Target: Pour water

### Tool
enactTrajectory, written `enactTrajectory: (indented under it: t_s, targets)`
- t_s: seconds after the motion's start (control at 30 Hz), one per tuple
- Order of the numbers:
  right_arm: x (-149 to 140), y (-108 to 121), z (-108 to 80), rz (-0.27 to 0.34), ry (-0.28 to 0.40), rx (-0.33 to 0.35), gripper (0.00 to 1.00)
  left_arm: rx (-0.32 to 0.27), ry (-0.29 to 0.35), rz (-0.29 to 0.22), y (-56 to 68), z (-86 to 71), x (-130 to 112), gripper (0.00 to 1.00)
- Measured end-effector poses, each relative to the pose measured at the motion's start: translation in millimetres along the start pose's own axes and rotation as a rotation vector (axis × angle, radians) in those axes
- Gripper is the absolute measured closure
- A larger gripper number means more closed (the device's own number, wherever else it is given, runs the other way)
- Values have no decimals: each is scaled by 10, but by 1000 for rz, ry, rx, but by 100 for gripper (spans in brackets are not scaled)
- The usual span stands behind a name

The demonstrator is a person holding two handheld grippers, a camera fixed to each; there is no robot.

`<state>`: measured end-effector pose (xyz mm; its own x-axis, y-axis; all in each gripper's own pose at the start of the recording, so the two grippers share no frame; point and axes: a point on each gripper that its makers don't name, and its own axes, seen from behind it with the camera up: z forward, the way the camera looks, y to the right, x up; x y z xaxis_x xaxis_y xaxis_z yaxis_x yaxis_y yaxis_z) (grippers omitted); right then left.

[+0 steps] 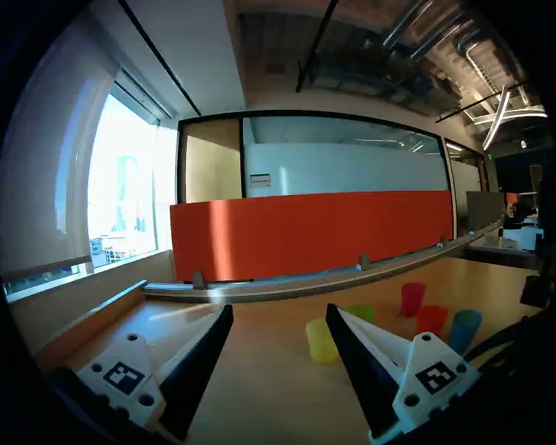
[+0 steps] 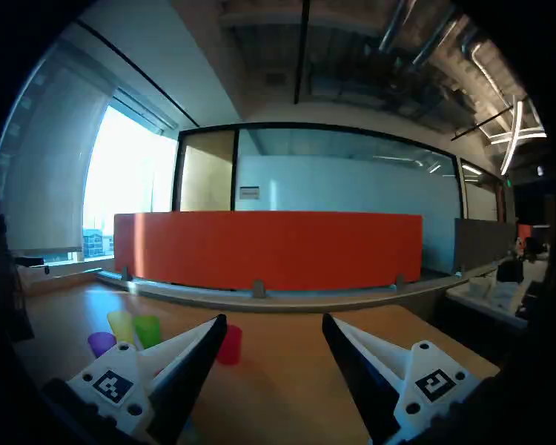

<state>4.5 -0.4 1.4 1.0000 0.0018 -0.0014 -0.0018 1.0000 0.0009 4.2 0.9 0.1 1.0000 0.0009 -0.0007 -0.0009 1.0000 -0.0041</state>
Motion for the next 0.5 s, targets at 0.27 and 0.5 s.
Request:
enactTrajectory:
  t_s: [0.27,0.5]
  targets:
    - [244,-66,61,5,10,28,0,-45,3,29,68,43,231,7]
    - [230,-147,75,-20,-13,67,0,-103,-22,56,146,92,226,7]
